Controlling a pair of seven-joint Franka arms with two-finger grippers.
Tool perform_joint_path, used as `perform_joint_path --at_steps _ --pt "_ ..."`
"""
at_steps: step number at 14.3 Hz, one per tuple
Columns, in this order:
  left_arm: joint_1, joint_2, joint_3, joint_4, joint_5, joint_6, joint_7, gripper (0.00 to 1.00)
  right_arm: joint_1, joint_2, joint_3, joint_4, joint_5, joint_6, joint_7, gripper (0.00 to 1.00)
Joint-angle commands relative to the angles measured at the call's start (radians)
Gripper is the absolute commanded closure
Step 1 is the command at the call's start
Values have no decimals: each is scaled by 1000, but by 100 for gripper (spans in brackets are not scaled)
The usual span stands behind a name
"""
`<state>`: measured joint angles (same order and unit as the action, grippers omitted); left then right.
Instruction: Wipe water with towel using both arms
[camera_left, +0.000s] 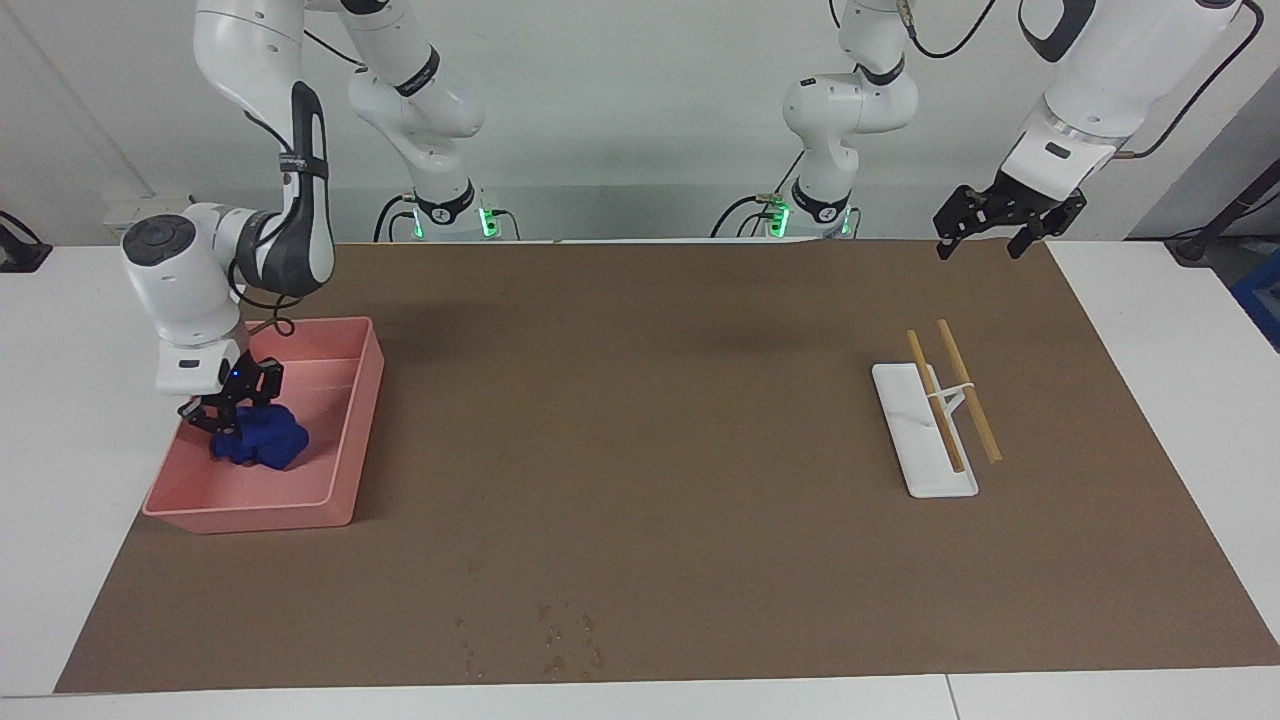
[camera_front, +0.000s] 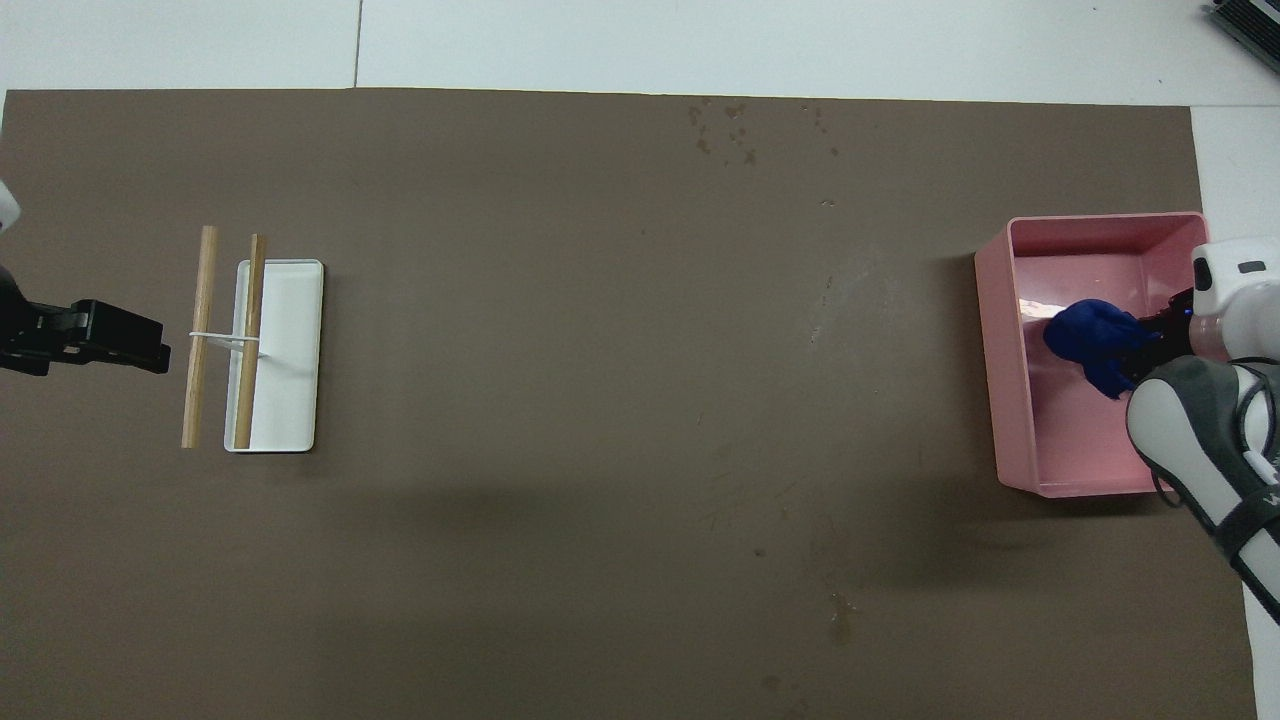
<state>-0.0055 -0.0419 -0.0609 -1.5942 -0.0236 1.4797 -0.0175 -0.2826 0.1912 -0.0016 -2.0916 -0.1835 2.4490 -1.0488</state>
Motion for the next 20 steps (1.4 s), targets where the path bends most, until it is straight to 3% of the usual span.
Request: perform_joint_path --at_steps 1,3,6,9,14,20 --pt "7 -15 -2 -16 -12 1 8 0 -15 -15 14 -11 -7 5 -11 0" --pt "7 -15 -2 -16 -12 1 8 0 -15 -15 14 -8 -5 -16 -11 0" --pt "7 -15 -2 -16 -12 1 8 0 -6 -30 20 36 56 -144 -10 0" --pt "7 -15 -2 -16 -12 1 8 0 8 -91 51 76 85 -274 30 0" --pt "7 -15 -2 -16 -12 -1 8 0 104 -248 78 88 90 -439 231 0" --pt "7 -15 -2 -16 -12 1 8 0 216 -292 81 232 170 -659 492 0"
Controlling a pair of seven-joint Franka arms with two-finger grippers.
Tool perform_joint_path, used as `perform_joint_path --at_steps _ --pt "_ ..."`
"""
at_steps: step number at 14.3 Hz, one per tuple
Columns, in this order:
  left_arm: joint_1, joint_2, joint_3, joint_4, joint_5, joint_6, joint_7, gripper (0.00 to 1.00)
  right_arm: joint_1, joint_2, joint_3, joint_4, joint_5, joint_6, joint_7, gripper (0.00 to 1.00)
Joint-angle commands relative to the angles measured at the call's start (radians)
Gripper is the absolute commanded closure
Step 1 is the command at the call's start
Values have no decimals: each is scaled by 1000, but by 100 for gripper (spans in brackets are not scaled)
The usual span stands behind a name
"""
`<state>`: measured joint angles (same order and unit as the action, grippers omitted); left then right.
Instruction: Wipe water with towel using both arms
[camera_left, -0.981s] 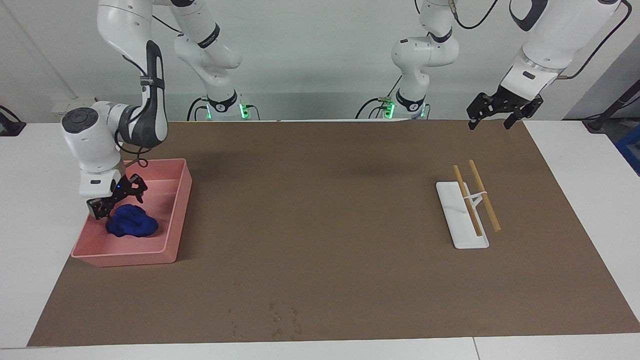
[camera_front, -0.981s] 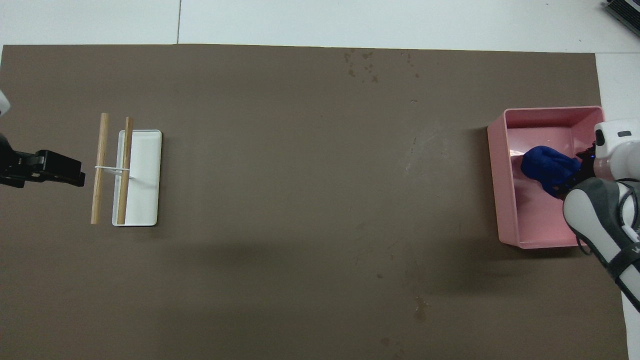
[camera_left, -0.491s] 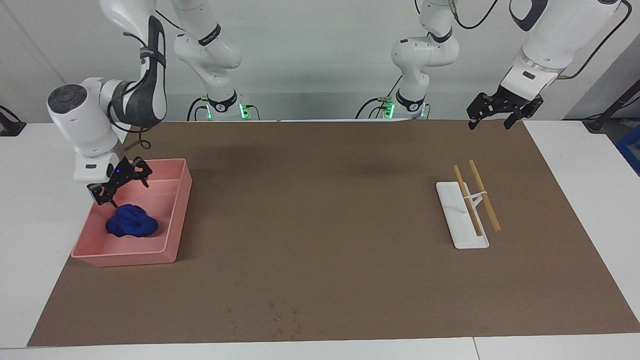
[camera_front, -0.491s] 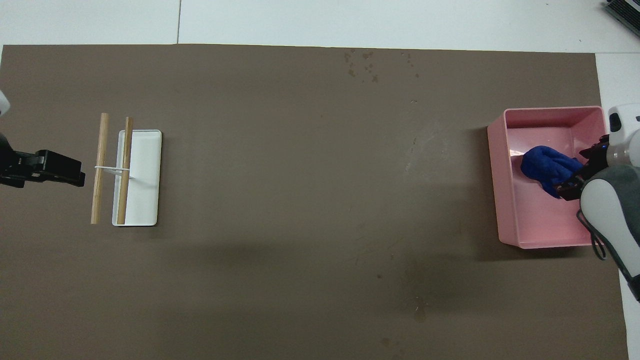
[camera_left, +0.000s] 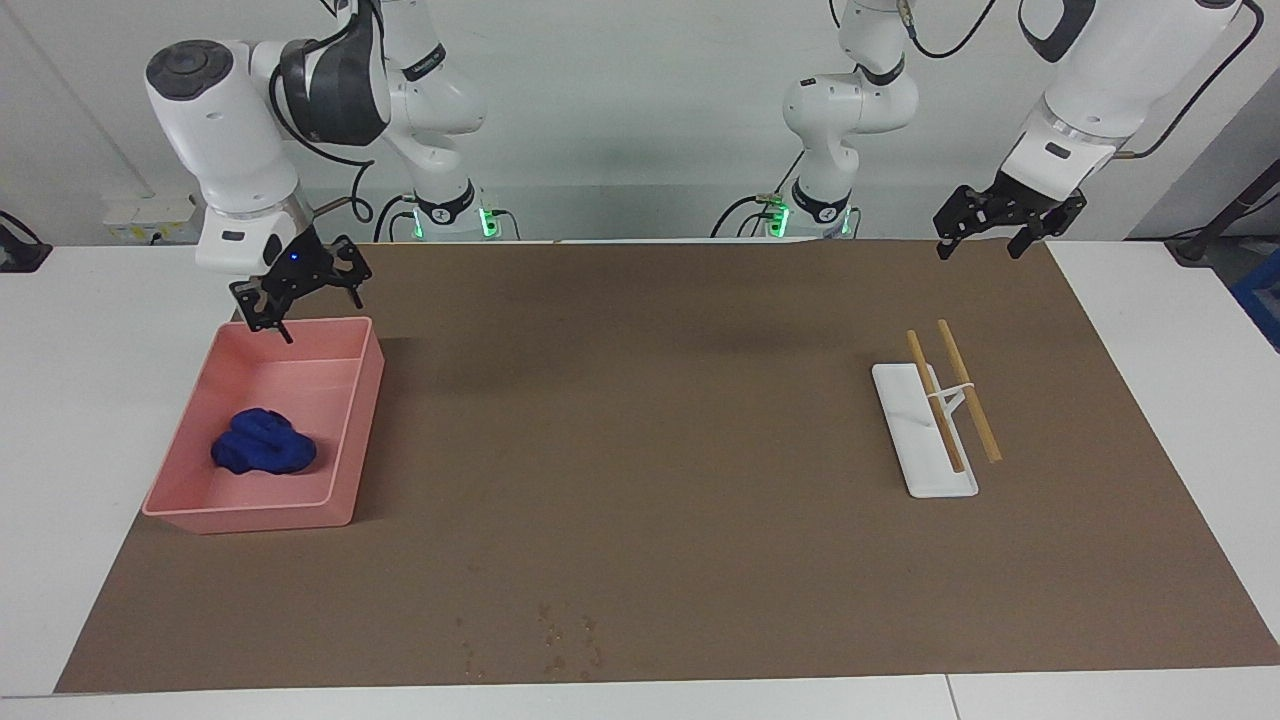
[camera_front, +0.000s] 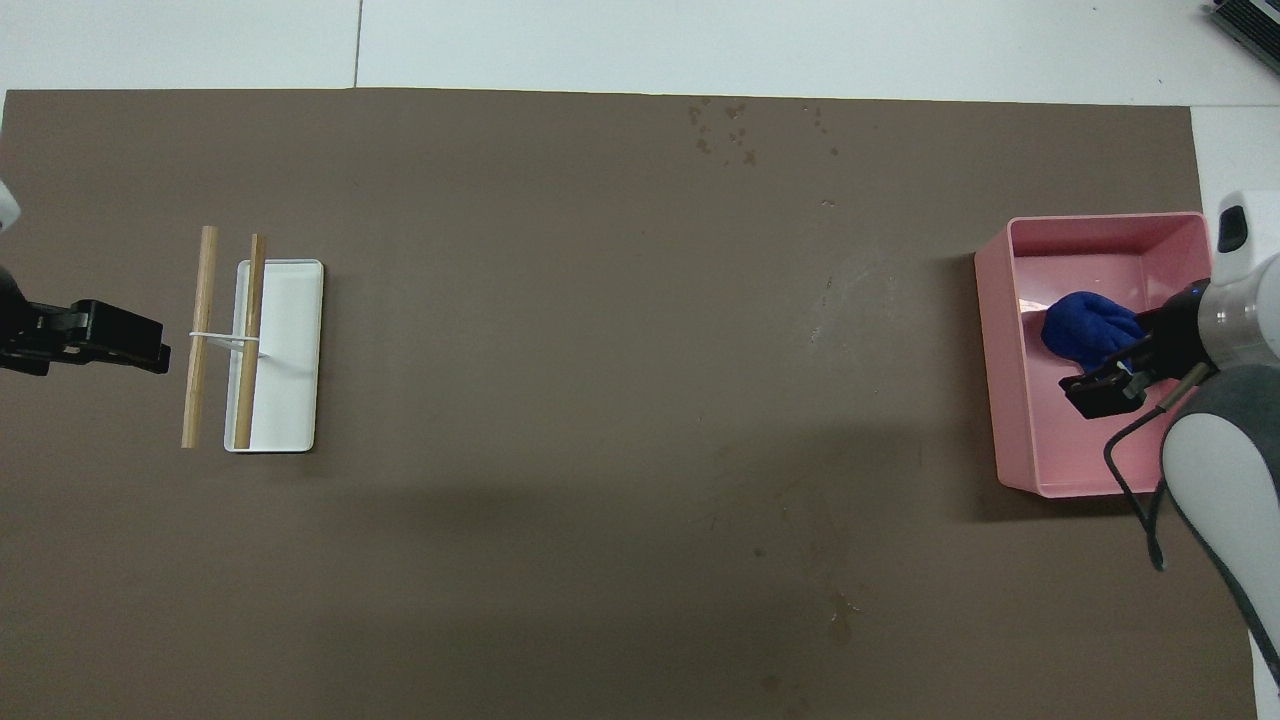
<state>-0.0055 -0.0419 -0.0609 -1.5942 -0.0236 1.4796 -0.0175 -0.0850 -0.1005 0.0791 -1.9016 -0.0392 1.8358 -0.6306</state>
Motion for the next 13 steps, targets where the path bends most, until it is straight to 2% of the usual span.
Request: perform_joint_path --at_steps 1,6,13 --pt "7 -15 -2 -16 -12 1 8 0 46 -19 2 42 25 -56 131 0" --pt "7 -15 -2 -16 -12 1 8 0 136 -99 8 42 25 -121 356 0" --pt "7 -15 -2 -16 -12 1 8 0 119 -125 -21 39 30 -129 373 0"
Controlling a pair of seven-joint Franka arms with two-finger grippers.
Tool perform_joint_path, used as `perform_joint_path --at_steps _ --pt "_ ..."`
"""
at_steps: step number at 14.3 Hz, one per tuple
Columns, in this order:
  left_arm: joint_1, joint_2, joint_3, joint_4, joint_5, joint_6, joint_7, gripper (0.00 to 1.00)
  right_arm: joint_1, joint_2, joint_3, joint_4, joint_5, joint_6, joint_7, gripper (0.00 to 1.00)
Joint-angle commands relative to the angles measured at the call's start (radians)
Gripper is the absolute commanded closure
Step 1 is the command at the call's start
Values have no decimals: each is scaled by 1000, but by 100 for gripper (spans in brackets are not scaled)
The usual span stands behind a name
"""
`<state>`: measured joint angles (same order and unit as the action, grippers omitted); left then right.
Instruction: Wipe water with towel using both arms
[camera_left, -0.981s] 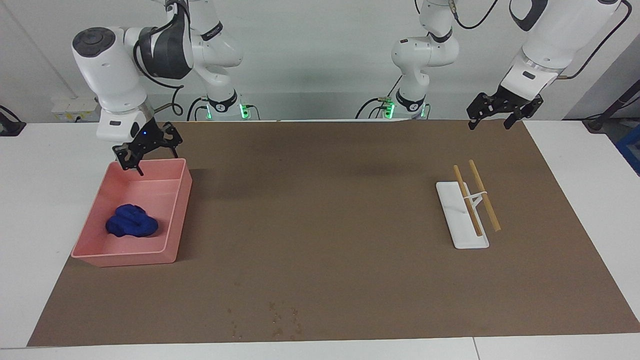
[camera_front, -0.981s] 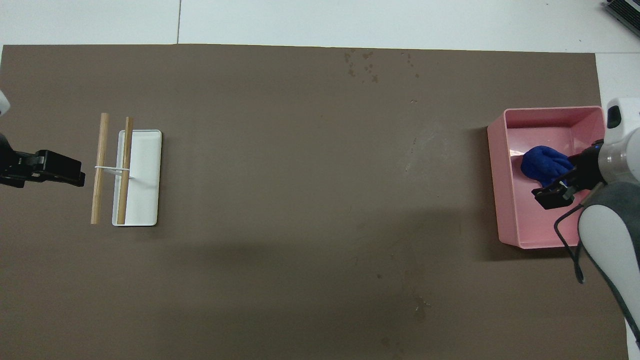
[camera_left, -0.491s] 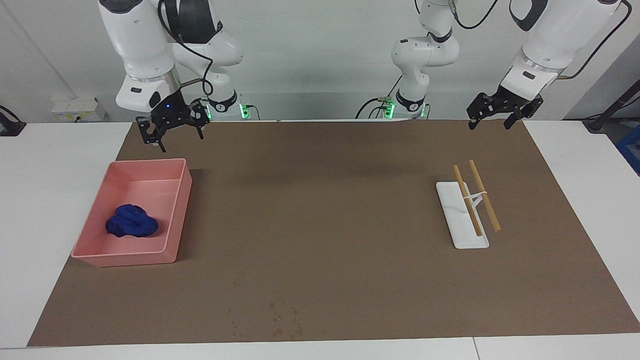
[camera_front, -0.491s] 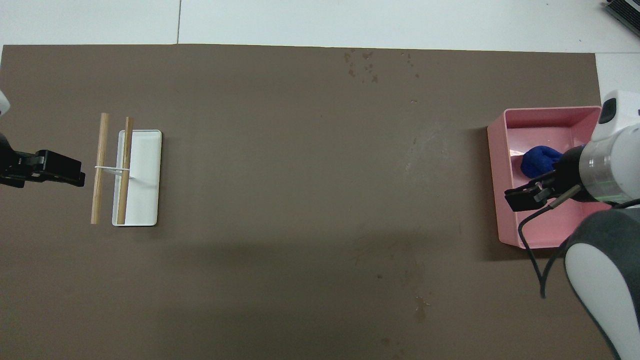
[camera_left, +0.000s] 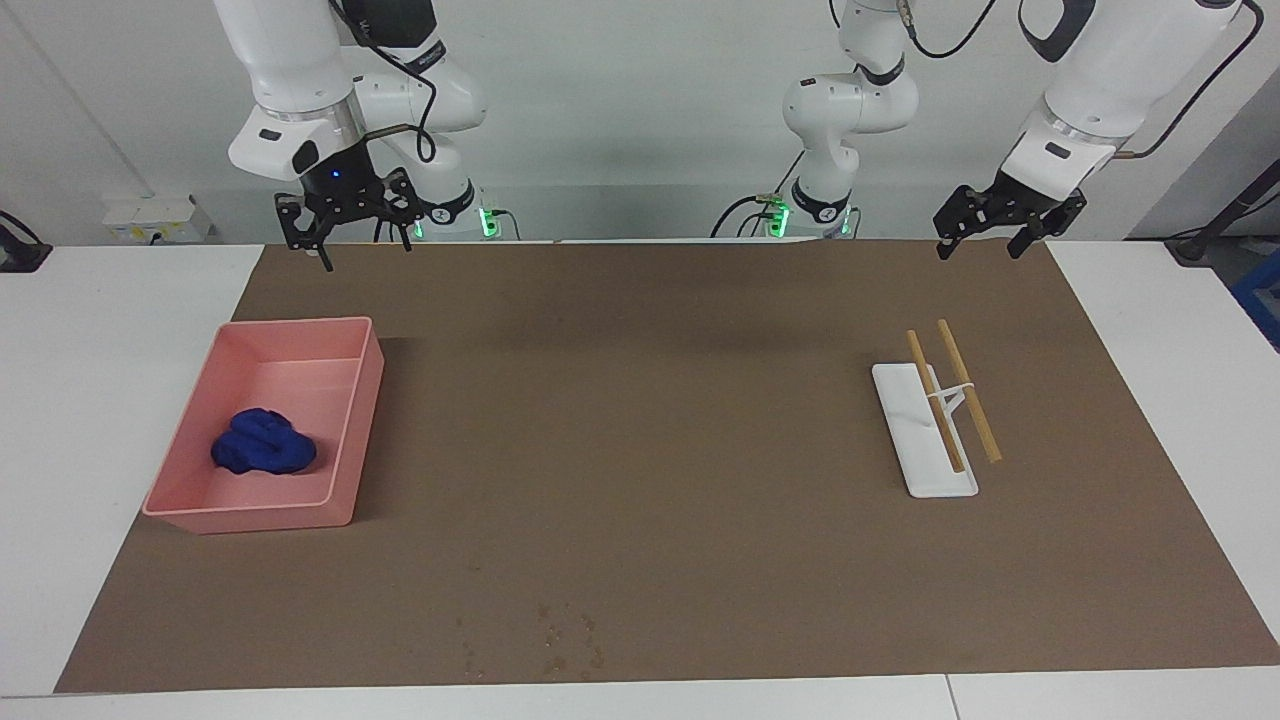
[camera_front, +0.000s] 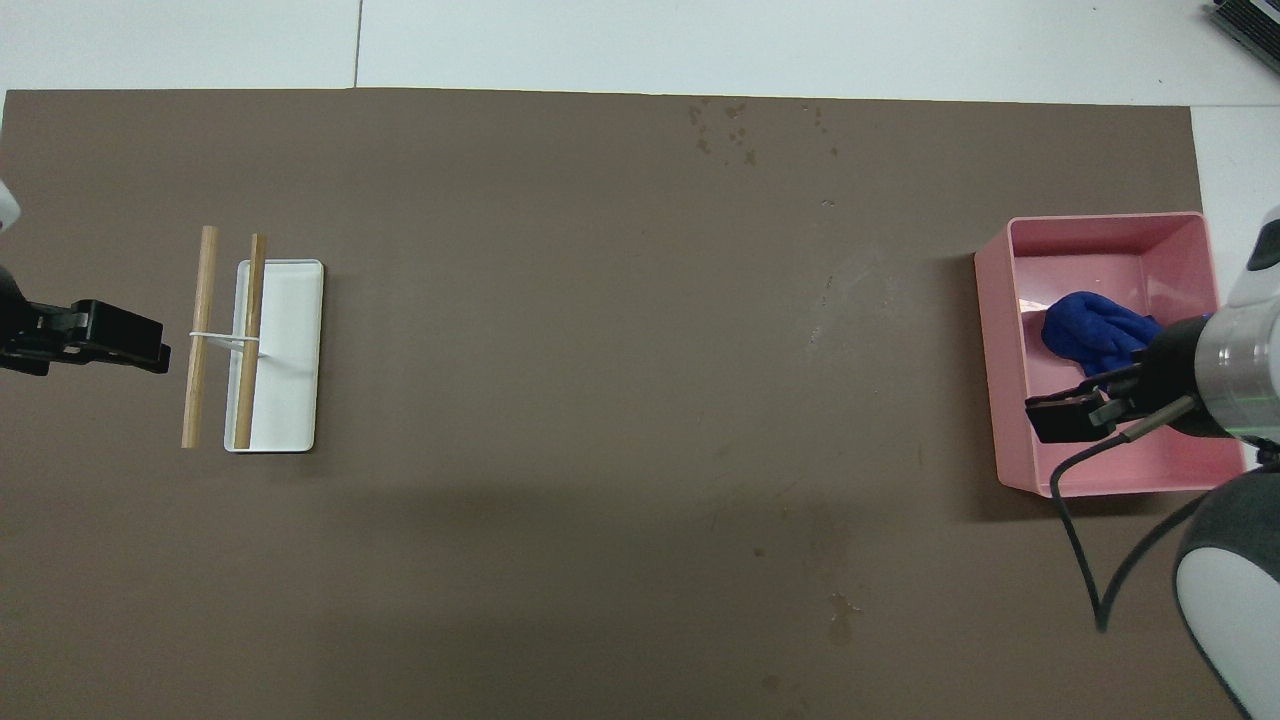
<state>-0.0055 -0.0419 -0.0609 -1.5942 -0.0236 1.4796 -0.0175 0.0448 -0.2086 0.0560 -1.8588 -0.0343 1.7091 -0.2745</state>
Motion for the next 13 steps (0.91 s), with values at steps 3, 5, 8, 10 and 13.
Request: perform_joint_path --at_steps 3,5,8,10,13 --pt "7 -15 -2 -16 -12 1 8 0 -16 -11 4 25 103 -60 194 0" --pt "7 -15 -2 -16 -12 1 8 0 -34 17 4 79 106 -69 218 0" --pt "7 -15 -2 -16 -12 -1 8 0 -62 135 10 244 96 -144 244 0" --pt "7 -15 -2 -16 -12 -1 8 0 -63 141 4 237 91 -158 248 0" --pt "7 -15 -2 -16 -12 -1 8 0 -62 188 5 262 74 -155 261 0"
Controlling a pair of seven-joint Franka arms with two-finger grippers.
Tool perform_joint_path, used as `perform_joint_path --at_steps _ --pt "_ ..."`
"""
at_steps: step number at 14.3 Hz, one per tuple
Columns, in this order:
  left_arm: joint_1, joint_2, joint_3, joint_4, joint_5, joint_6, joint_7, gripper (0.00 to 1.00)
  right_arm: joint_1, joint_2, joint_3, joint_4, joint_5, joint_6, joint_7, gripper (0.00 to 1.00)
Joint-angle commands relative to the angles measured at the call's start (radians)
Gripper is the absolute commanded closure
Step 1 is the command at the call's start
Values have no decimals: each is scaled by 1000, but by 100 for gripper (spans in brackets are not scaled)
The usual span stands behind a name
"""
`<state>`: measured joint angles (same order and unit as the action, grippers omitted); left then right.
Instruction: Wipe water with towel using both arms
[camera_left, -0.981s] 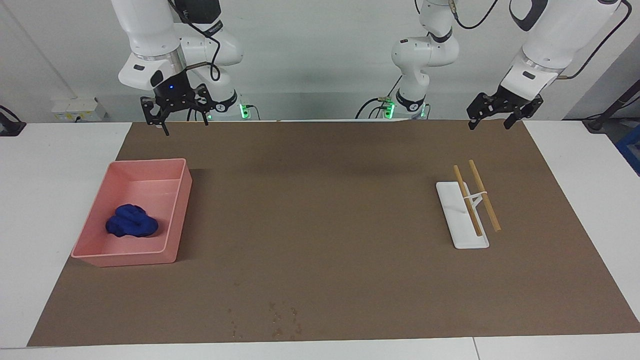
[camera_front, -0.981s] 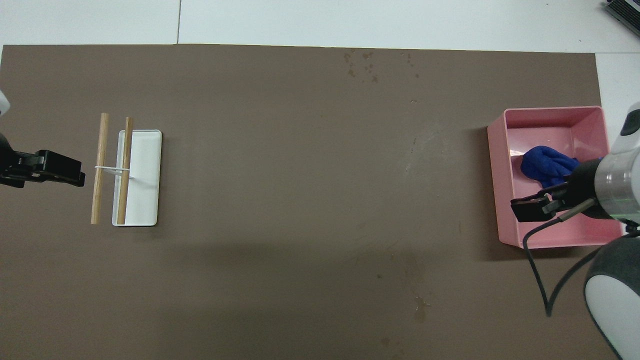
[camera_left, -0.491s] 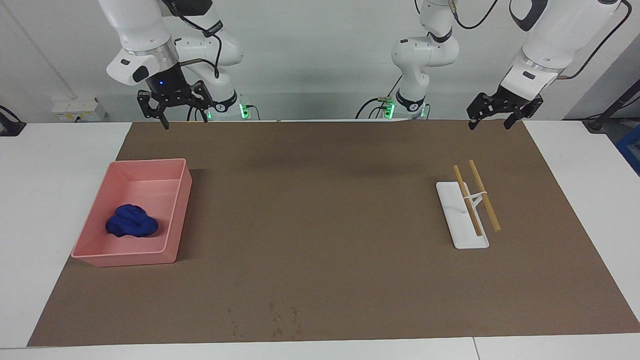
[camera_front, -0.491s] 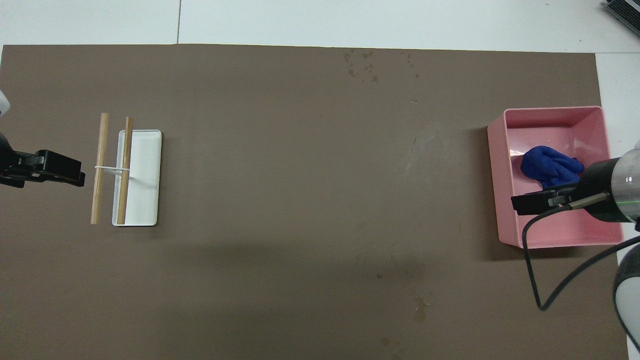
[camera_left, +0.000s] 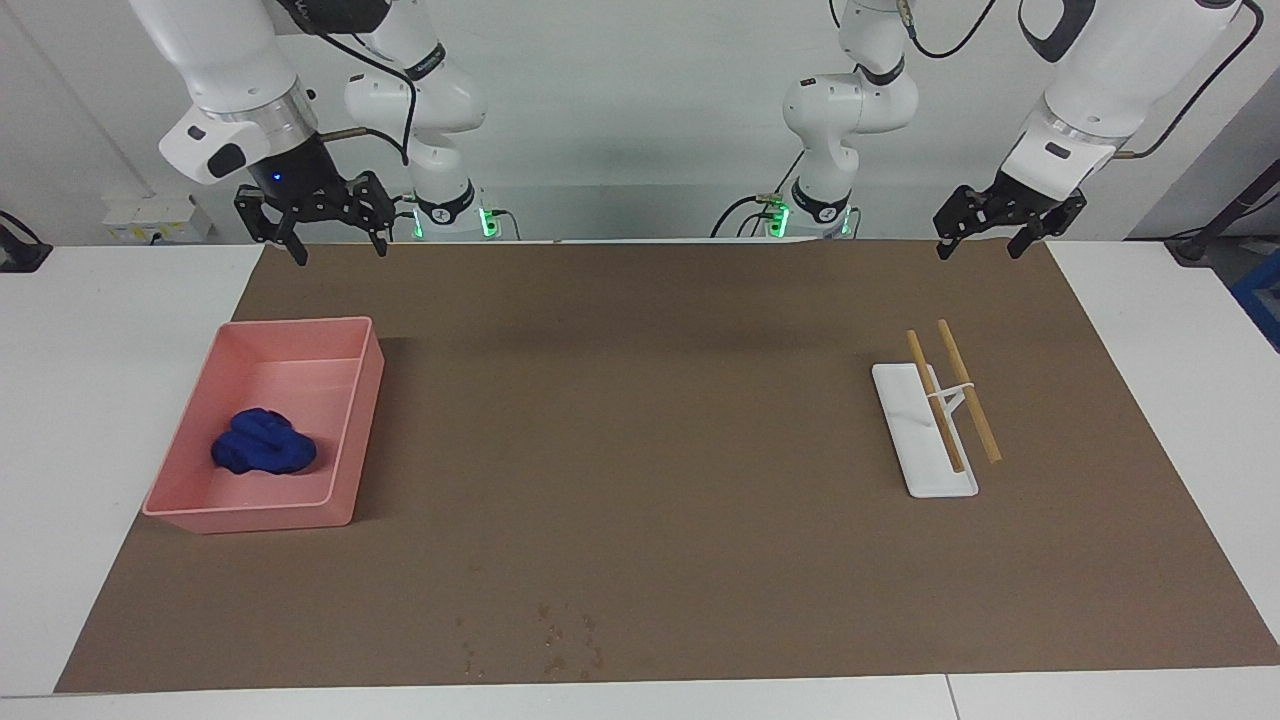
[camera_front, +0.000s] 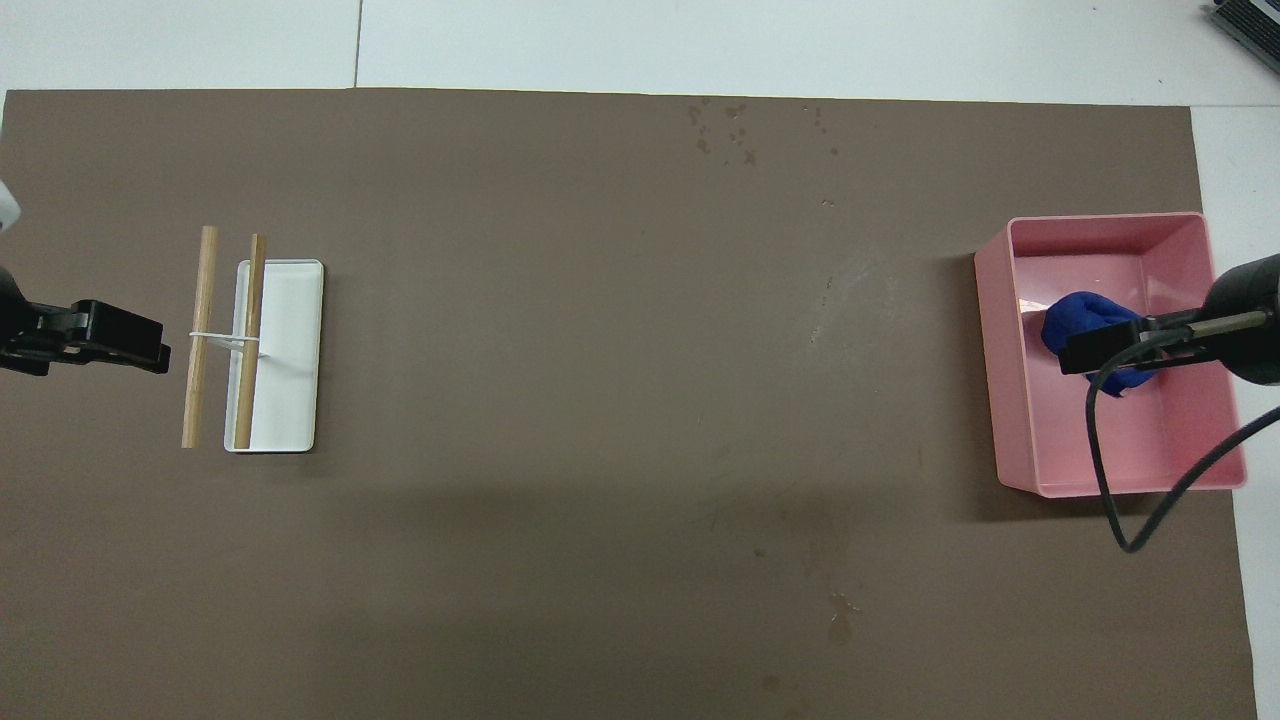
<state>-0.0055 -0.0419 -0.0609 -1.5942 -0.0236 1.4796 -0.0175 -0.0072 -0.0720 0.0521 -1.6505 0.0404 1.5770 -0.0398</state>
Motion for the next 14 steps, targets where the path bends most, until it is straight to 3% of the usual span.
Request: perform_joint_path --at_steps 1,14 --pt "7 -15 -2 -16 -12 1 8 0 -2 61 11 55 -19 -20 26 0" --pt "7 -15 -2 -16 -12 -1 8 0 32 50 -20 35 -19 -25 14 0"
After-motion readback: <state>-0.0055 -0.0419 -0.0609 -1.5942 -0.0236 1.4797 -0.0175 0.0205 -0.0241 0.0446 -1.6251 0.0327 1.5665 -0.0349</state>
